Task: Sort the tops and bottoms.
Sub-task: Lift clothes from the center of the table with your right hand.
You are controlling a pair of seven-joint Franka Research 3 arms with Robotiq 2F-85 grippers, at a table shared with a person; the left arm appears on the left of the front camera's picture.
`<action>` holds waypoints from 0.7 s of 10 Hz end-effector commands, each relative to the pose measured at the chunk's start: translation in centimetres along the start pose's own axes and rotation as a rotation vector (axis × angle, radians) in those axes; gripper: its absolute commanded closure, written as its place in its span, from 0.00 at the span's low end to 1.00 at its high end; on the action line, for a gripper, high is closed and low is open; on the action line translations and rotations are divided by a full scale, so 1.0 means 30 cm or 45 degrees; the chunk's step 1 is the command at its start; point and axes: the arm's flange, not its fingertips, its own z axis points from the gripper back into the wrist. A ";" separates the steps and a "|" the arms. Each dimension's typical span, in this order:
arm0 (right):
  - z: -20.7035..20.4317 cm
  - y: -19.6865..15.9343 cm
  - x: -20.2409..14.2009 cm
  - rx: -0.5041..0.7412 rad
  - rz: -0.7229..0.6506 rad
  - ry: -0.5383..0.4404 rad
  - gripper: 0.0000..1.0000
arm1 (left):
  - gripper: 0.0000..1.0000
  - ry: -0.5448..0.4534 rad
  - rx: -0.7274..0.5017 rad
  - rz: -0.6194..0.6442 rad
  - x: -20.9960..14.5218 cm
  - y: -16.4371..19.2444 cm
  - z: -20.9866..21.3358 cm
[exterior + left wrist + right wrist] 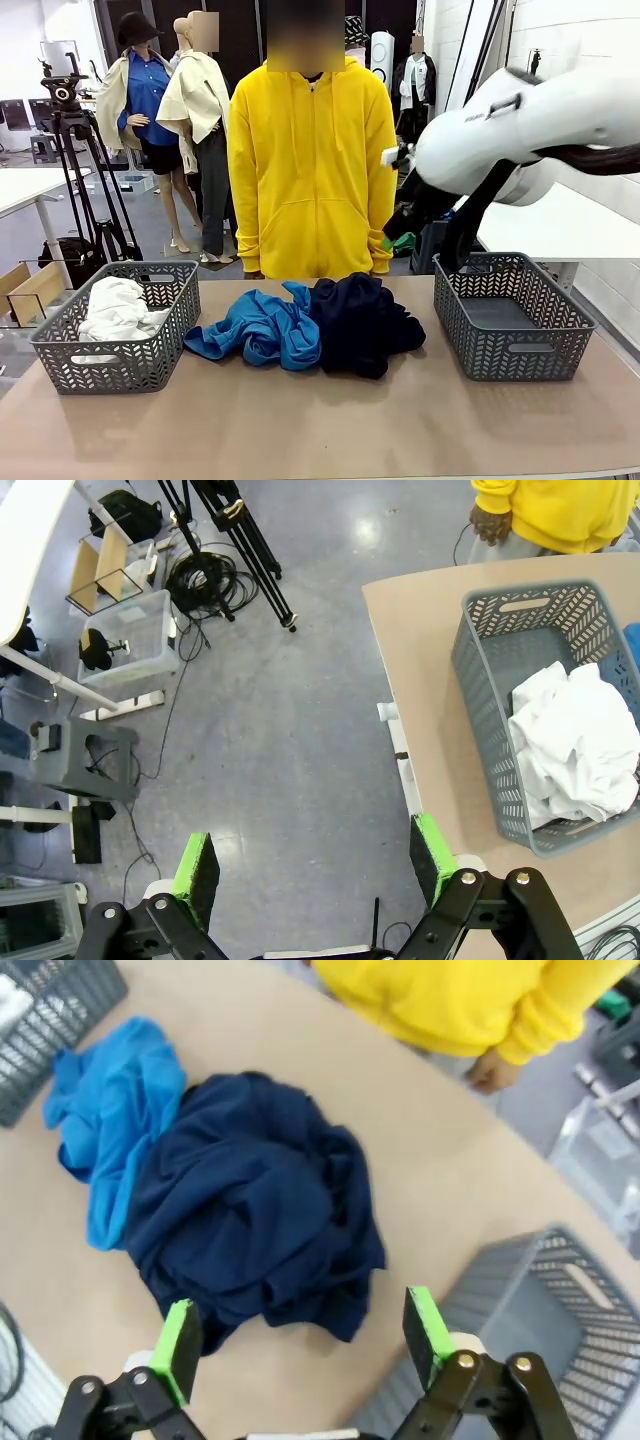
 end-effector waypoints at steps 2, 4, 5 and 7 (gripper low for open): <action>-0.124 0.047 -0.024 0.128 0.048 0.088 0.00 | 0.00 0.004 0.003 -0.015 -0.016 0.005 0.003; -0.181 0.061 -0.062 0.078 0.053 0.130 0.00 | 0.00 0.004 0.003 -0.015 -0.016 0.005 0.003; -0.062 -0.002 -0.074 0.022 -0.019 0.048 0.00 | 0.00 0.004 0.003 -0.015 -0.016 0.005 0.003; -0.190 0.096 -0.043 0.101 0.034 0.129 0.00 | 0.00 0.004 0.003 -0.015 -0.016 0.005 0.003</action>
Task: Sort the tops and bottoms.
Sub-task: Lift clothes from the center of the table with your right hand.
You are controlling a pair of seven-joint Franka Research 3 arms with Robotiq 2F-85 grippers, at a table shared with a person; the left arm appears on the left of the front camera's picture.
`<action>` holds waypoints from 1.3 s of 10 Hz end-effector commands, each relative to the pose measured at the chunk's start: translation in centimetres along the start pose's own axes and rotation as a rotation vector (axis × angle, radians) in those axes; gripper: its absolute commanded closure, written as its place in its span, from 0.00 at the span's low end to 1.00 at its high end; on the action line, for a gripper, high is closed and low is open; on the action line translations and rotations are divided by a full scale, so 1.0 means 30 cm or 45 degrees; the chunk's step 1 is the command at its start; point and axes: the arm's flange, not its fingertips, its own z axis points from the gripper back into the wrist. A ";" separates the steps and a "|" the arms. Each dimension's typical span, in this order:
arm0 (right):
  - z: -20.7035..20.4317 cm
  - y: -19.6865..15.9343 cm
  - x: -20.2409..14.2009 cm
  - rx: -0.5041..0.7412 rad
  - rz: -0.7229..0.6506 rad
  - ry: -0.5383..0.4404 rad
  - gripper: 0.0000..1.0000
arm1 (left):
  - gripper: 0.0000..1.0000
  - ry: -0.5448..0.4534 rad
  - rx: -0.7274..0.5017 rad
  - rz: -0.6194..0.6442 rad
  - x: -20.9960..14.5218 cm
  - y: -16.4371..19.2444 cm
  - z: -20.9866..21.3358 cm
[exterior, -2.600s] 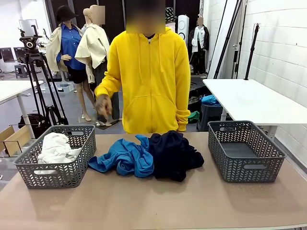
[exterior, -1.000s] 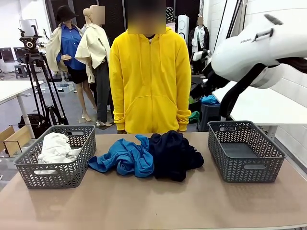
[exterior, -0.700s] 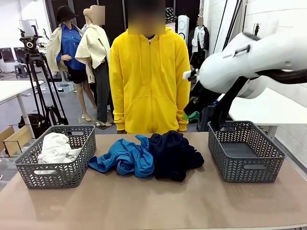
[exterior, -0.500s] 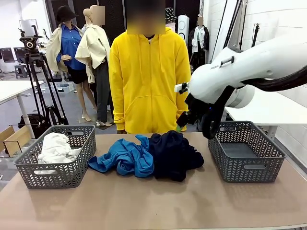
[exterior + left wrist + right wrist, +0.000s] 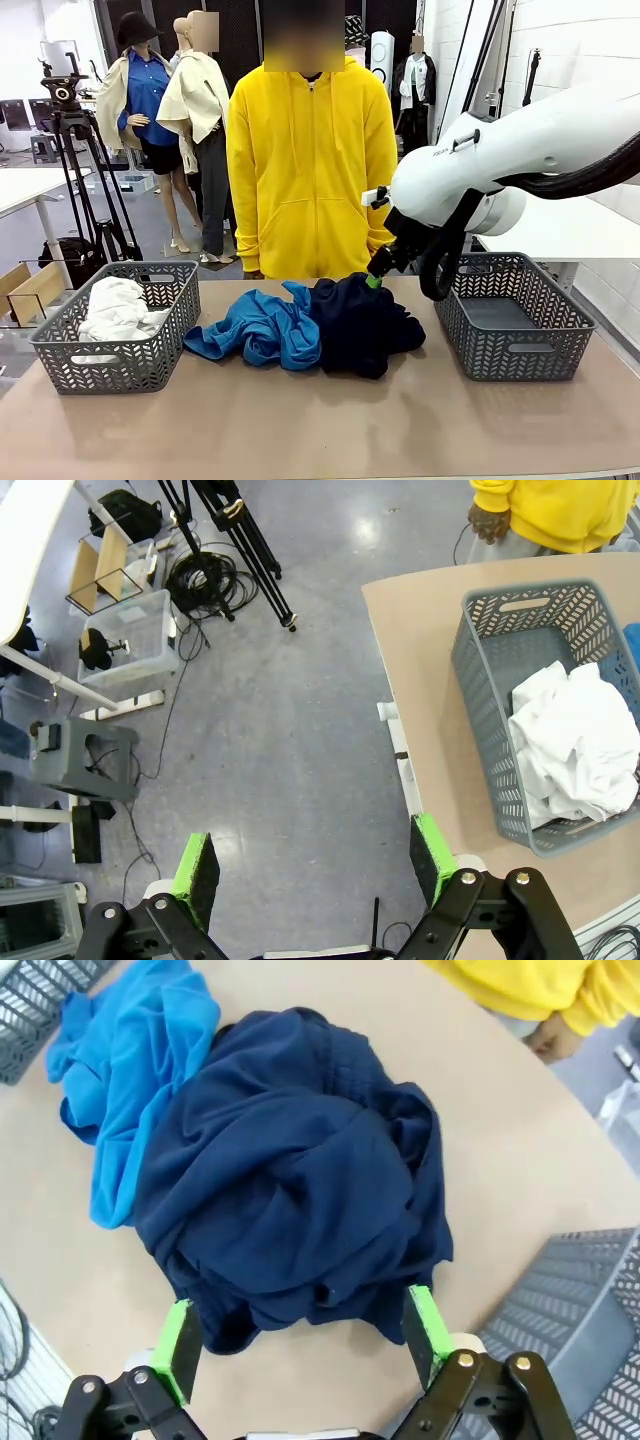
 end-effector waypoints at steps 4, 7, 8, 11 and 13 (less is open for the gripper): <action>-0.091 0.001 0.036 0.059 0.004 0.050 0.00 | 0.00 0.003 0.003 -0.016 -0.014 0.005 0.003; -0.156 -0.016 0.057 0.048 -0.032 0.076 0.00 | 0.00 0.003 0.003 -0.016 -0.014 0.005 0.003; -0.179 -0.026 0.064 0.023 -0.052 0.083 0.00 | 0.00 0.003 0.003 -0.016 -0.014 0.005 0.003; -0.206 -0.025 0.073 0.038 -0.056 0.104 0.00 | 0.00 0.003 0.003 -0.016 -0.014 0.005 0.003; -0.202 -0.021 0.073 0.033 -0.037 0.083 0.14 | 0.00 0.003 0.003 -0.016 -0.014 0.005 0.003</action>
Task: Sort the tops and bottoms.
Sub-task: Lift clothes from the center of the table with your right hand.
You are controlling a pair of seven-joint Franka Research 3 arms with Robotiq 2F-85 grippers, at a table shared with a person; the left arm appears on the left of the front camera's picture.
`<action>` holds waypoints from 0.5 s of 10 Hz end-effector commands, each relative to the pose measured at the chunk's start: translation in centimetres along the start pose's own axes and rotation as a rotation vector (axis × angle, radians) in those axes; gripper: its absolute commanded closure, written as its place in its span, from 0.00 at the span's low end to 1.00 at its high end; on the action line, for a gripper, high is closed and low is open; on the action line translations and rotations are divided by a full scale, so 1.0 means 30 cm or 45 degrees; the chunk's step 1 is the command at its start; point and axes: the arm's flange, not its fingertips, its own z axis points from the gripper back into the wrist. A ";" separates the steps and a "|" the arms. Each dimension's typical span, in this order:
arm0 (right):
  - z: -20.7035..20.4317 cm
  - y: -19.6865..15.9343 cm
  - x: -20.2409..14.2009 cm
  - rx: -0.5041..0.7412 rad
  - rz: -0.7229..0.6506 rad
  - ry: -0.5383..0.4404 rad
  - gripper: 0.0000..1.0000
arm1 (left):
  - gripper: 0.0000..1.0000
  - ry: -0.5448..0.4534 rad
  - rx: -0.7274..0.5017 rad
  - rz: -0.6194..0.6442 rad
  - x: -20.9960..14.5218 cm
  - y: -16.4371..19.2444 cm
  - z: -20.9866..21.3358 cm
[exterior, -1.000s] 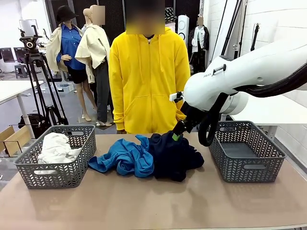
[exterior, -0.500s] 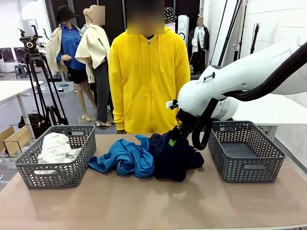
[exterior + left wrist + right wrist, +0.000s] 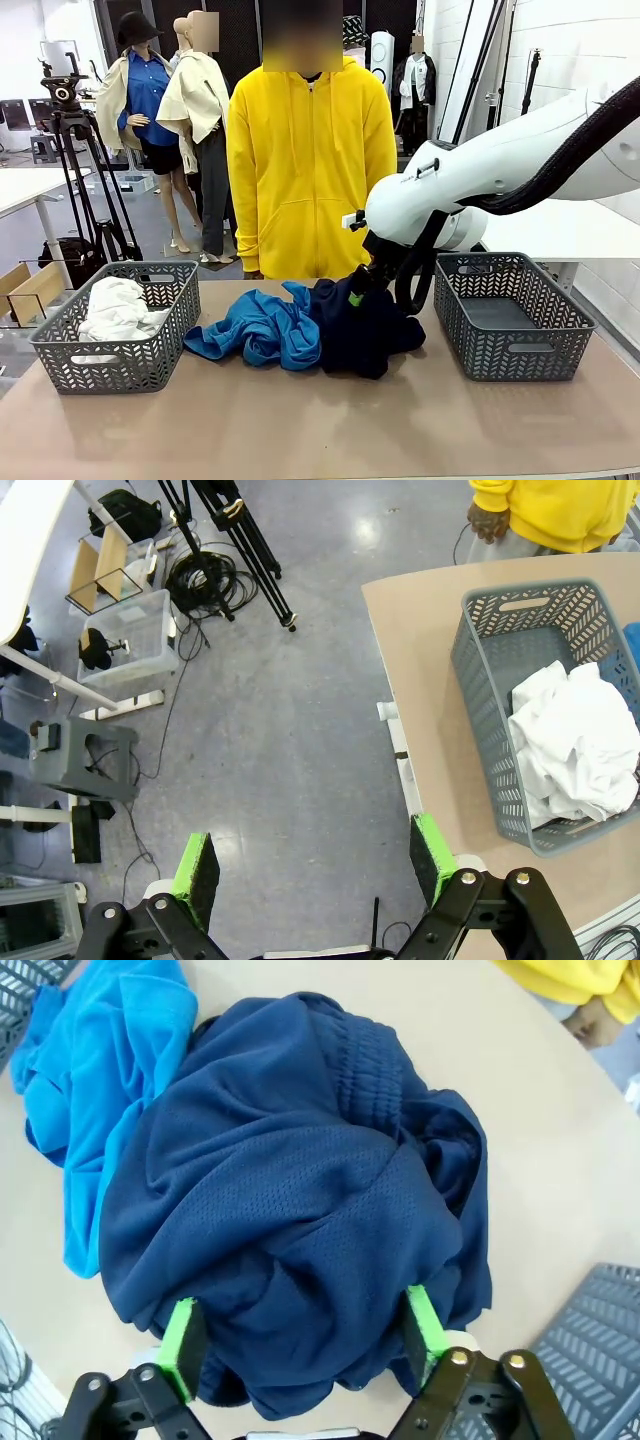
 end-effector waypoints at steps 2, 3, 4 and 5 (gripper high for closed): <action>0.010 -0.003 0.012 -0.024 0.003 -0.003 0.53 | 0.00 0.003 0.003 -0.016 -0.013 0.005 0.004; 0.014 -0.003 0.013 -0.031 0.003 -0.007 0.73 | 0.00 0.003 0.003 -0.016 -0.013 0.005 0.004; 0.021 -0.003 0.012 -0.039 0.004 -0.012 0.93 | 0.00 0.003 0.003 -0.016 -0.013 0.005 0.004; 0.024 -0.004 0.012 -0.043 0.002 -0.016 1.00 | 0.00 0.003 0.003 -0.016 -0.013 0.005 0.004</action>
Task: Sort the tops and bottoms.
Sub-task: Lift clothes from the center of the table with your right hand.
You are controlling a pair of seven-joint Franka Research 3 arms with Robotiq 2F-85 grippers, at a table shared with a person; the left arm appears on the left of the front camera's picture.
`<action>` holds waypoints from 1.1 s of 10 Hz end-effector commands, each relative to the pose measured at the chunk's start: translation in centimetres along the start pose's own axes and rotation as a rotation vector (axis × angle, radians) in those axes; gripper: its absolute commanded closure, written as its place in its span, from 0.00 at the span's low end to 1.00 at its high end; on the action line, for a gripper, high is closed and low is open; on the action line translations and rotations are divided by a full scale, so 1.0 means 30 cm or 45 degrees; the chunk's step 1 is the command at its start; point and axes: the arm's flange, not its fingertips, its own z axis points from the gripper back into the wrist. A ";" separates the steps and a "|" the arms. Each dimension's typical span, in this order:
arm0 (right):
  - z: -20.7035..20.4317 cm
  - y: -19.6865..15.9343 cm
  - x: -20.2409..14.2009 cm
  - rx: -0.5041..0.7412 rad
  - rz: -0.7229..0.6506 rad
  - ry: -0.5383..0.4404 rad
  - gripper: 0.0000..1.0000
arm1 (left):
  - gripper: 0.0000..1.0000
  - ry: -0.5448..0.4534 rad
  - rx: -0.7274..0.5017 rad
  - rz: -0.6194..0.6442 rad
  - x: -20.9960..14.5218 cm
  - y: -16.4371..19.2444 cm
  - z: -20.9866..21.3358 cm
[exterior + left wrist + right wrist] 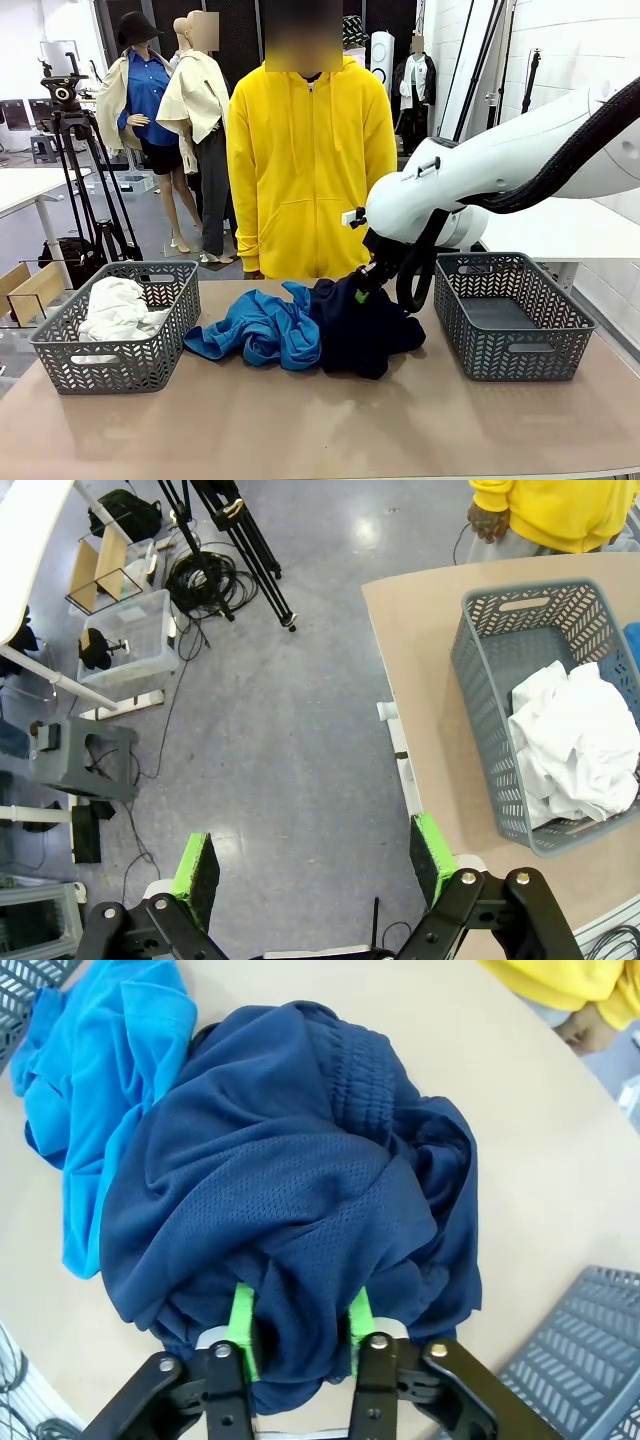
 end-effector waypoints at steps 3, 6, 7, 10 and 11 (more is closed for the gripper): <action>0.025 0.001 0.003 -0.027 0.000 -0.013 1.00 | 0.00 0.003 0.003 -0.016 -0.013 0.005 0.004; 0.141 -0.009 0.032 -0.059 0.033 -0.094 1.00 | 0.00 0.003 0.003 -0.016 -0.013 0.005 0.004; 0.200 -0.005 0.052 -0.066 0.061 -0.134 1.00 | 0.00 0.003 0.003 -0.016 -0.013 0.005 0.004; 0.434 0.023 0.161 -0.201 0.134 -0.217 1.00 | 0.00 0.003 0.003 -0.016 -0.013 0.005 0.004; 0.525 0.046 0.192 -0.227 0.177 -0.248 1.00 | 0.00 0.003 0.003 -0.016 -0.013 0.005 0.004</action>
